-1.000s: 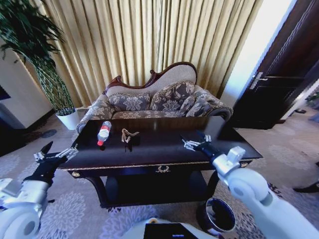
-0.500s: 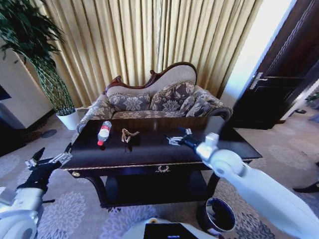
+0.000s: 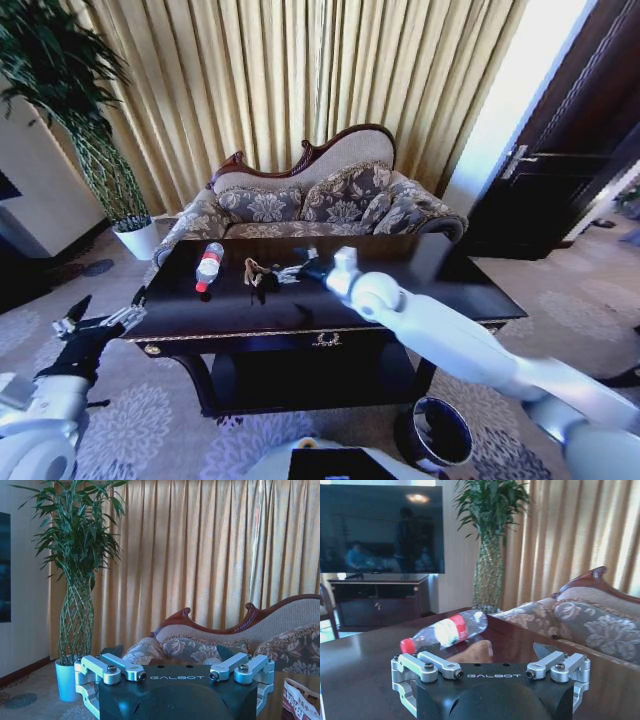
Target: Move to the front of the table and place the trash on the table into the trash bin.
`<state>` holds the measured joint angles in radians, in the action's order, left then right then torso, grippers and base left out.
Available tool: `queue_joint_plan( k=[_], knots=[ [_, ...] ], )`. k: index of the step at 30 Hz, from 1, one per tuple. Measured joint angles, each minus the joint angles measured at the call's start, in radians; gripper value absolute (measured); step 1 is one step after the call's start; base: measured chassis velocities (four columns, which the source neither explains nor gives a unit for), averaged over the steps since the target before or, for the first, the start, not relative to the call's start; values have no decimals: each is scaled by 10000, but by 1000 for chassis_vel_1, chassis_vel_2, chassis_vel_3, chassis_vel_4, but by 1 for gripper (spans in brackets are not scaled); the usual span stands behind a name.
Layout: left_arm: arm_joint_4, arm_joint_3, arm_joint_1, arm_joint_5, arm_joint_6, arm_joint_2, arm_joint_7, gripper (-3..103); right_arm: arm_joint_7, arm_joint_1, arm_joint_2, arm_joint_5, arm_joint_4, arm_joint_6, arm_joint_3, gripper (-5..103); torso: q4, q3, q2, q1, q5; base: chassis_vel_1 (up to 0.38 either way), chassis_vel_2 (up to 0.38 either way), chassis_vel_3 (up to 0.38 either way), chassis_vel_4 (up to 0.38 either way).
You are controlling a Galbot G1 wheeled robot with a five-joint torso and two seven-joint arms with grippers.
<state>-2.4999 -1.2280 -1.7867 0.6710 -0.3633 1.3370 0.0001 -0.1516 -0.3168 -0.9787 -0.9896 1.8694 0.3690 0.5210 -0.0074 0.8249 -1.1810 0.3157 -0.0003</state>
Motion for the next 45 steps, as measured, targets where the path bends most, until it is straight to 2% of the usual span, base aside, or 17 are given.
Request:
queue_joint_plan(
  k=[12,21,34,41,42,45],
  knots=[
    [-1,15,64,-5,-6,117,-15,100,-417,826,-1531,73,-1289,299,920,100,1,-1,0,0,2,0,0,0,0],
    [0,-8,121,-6,-2,219,-17,100,-880,821,-2040,68,-1632,625,1129,100,-1,-1,0,0,2,0,0,0,0],
    [0,-97,123,-8,47,259,-13,100,-892,696,-2321,817,-2333,562,1355,100,0,-1,0,0,3,0,0,0,0],
    [0,-123,127,4,94,219,-10,100,-845,632,-2188,1001,-2510,430,1324,100,-1,-1,0,-1,3,0,0,0,0],
    [0,-139,128,10,104,202,-10,100,-840,621,-2148,1012,-2504,419,1319,103,-2,-1,0,-1,3,0,0,0,0],
    [0,-150,132,19,128,192,-10,100,-835,598,-2109,1031,-2474,410,1294,98,-1,-1,0,-1,3,0,0,0,0]
  ],
)
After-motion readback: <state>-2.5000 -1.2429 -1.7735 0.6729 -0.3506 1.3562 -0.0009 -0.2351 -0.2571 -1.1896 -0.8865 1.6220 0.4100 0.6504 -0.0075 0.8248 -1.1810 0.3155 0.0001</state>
